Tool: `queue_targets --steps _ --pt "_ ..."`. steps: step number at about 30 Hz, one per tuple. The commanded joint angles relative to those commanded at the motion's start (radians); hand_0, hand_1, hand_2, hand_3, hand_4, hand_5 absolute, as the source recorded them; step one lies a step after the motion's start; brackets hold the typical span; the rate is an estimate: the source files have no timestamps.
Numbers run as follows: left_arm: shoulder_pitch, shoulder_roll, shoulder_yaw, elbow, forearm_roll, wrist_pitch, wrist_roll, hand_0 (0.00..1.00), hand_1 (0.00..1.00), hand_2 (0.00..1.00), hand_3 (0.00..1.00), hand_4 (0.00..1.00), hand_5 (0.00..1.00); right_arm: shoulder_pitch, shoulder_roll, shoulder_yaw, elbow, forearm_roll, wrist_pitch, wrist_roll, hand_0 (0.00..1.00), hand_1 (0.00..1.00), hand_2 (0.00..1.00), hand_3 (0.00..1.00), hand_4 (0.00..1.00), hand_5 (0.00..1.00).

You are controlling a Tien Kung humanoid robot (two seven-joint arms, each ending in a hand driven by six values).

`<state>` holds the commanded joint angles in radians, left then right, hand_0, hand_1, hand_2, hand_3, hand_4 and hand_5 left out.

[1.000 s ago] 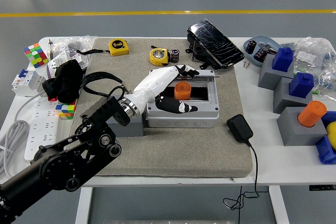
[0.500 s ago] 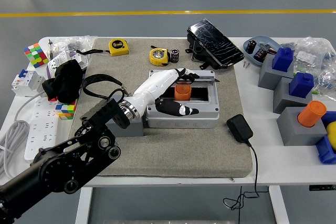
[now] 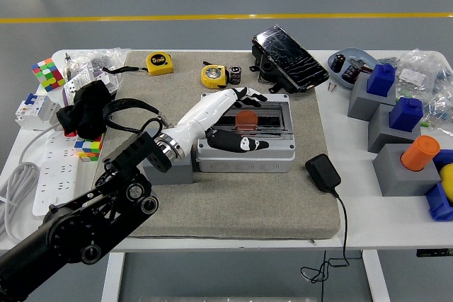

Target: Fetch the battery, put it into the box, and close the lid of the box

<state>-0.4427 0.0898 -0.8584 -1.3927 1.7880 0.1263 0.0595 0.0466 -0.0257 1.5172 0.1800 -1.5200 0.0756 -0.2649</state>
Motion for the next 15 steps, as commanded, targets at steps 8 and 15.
queue_targets --steps 8,15 --pt "0.067 0.001 -0.138 -0.032 -0.016 0.023 -0.046 0.632 0.725 0.713 0.745 0.989 0.303 0.002 -0.001 0.004 0.000 -0.008 0.001 -0.001 0.638 0.665 0.673 0.606 0.993 0.586" --pt "0.147 0.002 -0.284 -0.048 -0.086 0.062 -0.148 0.630 0.717 0.711 0.741 0.993 0.309 0.006 -0.004 0.008 0.000 -0.015 0.001 -0.001 0.638 0.665 0.674 0.606 0.993 0.587"
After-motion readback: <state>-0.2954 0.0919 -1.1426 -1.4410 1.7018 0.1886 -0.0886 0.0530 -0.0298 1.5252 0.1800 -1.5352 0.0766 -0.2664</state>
